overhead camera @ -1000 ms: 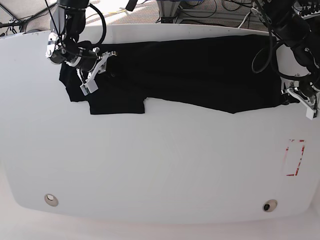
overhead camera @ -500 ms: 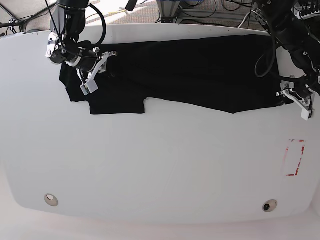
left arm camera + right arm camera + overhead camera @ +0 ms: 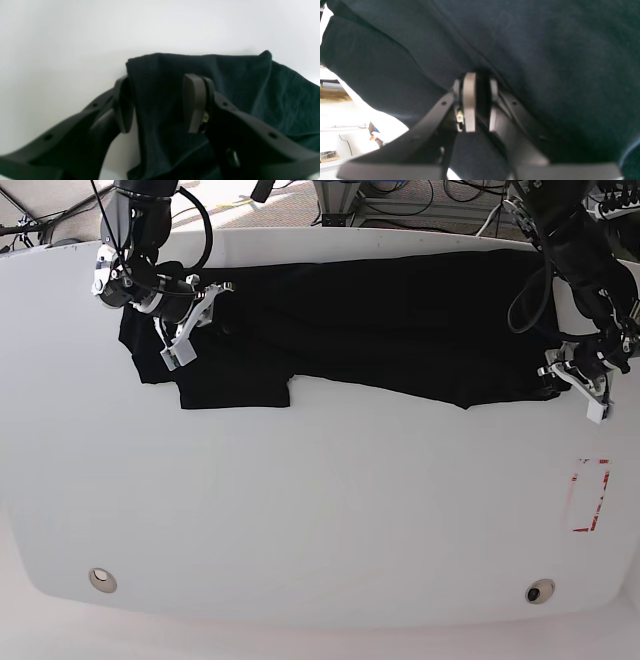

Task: Fold the T-shirt properly
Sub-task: 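Grasp the shirt's folded end with the left gripper and tug it outward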

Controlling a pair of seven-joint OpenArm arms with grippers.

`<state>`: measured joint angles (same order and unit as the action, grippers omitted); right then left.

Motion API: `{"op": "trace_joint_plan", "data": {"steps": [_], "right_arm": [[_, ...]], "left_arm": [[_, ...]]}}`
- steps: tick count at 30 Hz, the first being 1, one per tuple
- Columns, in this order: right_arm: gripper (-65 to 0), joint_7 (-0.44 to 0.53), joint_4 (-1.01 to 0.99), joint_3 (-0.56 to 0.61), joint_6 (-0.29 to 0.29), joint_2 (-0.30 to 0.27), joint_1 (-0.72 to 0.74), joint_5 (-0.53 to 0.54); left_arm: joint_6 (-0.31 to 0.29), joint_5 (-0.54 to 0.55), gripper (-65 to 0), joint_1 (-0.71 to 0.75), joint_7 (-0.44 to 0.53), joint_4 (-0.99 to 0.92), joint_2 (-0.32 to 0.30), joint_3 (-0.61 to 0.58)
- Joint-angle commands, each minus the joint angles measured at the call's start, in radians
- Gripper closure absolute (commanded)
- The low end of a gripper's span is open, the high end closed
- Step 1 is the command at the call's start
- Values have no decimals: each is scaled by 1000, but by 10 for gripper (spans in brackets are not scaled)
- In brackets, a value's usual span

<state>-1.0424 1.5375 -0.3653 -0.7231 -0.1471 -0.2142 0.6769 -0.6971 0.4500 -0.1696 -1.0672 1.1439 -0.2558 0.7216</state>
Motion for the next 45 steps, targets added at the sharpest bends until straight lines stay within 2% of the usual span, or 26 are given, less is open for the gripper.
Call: {"op": "trace_joint_plan", "data": {"steps": [1, 7, 10, 13, 14, 21, 31, 38, 45], "right_arm": [[-81, -75, -5, -2, 25, -10, -11, -105], [-81, -75, -5, -2, 25, -10, -12, -105], [-79, -75, -5, -2, 25, -10, -11, -105], [-79, -74, -5, -4, 25, -10, -9, -105], [-79, -74, -5, -4, 25, -10, -8, -107], [-79, -74, -5, -5, 25, -10, -9, -107], [-79, -74, -5, -4, 25, -10, -14, -107], [-79, -74, -5, -4, 25, -10, -14, -107], [-79, -74, -5, -2, 25, -10, -12, -110]], "left_arm": [[-1, 0, -287, -9, -3, -3, -13, -1], [-1, -1, -281, -8, 9, -3, -13, -3], [-1, -1, -189, -8, 28, -2, -13, -3], [-1, -1, -31, -6, 66, 3, -13, -35], [-1, 0, -22, -5, 80, 5, -13, -50], [-1, 5, -18, -2, 117, 54, -15, -87], [-1, 5, -22, 80, 118, 440, 23, -90], [-1, 2, -22, 166, 118, 606, 22, -158], [-1, 0, -26, 256, 114, 713, 20, -158]]}}
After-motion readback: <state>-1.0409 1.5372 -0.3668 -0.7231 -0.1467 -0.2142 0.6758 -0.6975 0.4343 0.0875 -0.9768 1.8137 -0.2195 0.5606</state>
